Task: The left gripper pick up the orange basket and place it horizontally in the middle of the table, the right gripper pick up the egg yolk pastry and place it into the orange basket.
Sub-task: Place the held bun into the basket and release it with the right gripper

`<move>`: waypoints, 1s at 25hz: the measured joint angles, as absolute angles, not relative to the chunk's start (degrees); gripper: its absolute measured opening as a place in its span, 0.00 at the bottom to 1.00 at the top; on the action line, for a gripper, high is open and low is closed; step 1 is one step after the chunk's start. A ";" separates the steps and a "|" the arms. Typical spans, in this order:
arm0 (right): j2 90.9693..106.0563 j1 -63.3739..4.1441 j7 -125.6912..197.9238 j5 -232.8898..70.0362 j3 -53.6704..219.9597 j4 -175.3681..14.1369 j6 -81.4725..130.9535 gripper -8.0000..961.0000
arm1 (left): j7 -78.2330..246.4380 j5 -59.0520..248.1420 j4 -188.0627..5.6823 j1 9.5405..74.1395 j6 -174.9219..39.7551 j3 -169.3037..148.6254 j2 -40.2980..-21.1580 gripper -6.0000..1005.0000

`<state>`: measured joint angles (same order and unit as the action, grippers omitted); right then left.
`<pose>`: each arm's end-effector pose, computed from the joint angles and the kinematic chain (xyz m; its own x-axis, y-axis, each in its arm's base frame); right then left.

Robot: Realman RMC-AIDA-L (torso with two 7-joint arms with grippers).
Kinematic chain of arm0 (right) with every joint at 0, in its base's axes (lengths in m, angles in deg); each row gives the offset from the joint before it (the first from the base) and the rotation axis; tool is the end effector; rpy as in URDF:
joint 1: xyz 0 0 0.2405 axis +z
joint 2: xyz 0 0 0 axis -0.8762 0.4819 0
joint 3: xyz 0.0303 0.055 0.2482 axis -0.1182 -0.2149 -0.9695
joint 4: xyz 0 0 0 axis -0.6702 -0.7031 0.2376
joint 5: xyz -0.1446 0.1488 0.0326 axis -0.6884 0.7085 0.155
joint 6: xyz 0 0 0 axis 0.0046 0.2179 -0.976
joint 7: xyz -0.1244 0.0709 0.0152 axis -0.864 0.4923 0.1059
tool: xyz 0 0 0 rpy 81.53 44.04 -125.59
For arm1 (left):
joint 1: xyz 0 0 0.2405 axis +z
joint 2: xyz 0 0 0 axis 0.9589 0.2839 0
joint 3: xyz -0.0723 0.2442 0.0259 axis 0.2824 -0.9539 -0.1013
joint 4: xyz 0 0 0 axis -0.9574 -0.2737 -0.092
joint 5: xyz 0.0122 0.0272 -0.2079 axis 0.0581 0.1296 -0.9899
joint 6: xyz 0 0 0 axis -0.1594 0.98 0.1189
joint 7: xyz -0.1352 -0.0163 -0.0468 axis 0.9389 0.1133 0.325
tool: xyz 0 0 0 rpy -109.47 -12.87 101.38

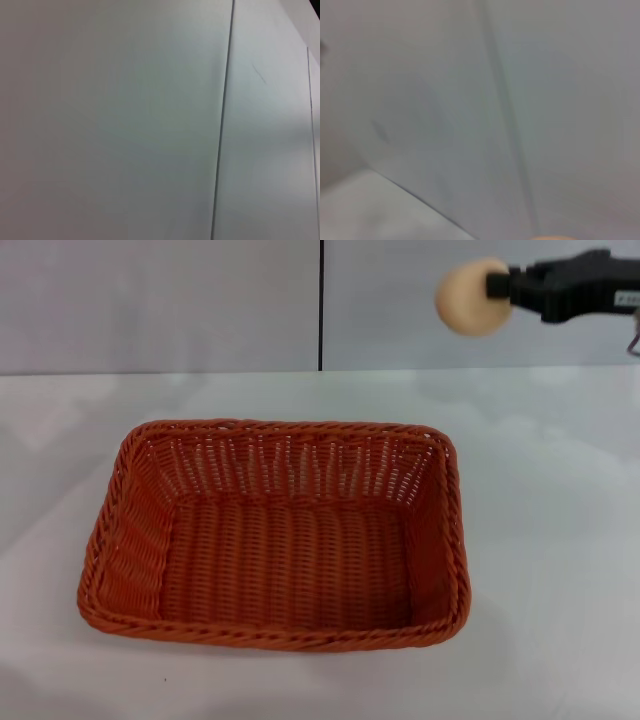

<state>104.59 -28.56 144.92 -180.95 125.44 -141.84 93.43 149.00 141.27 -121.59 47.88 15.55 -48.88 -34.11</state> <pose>0.1895 0.3961 0.0665 0.7789 -0.3693 -0.5069 -0.5711 -0.7515 -0.3301 -0.2388 0.3461 0.0908 0.3080 -0.2017 0.9298 0.5931 -0.7234 -0.3534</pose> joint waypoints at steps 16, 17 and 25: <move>104.28 -26.45 139.16 -169.25 133.94 -140.42 114.45 0.09 | 149.00 141.26 -120.56 47.71 15.90 -49.28 -34.07 0.75; 104.28 -25.59 139.20 -170.28 134.13 -139.34 114.32 0.09 | 149.00 141.27 -120.40 47.71 15.94 -49.25 -34.07 0.75; 104.27 -22.95 139.63 -172.78 134.10 -135.61 114.30 0.23 | 149.00 141.27 -120.18 47.89 16.30 -49.16 -34.11 0.75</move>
<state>104.27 -22.95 139.63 -172.78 134.10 -135.61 114.30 149.00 141.27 -120.18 47.89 16.30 -49.16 -34.11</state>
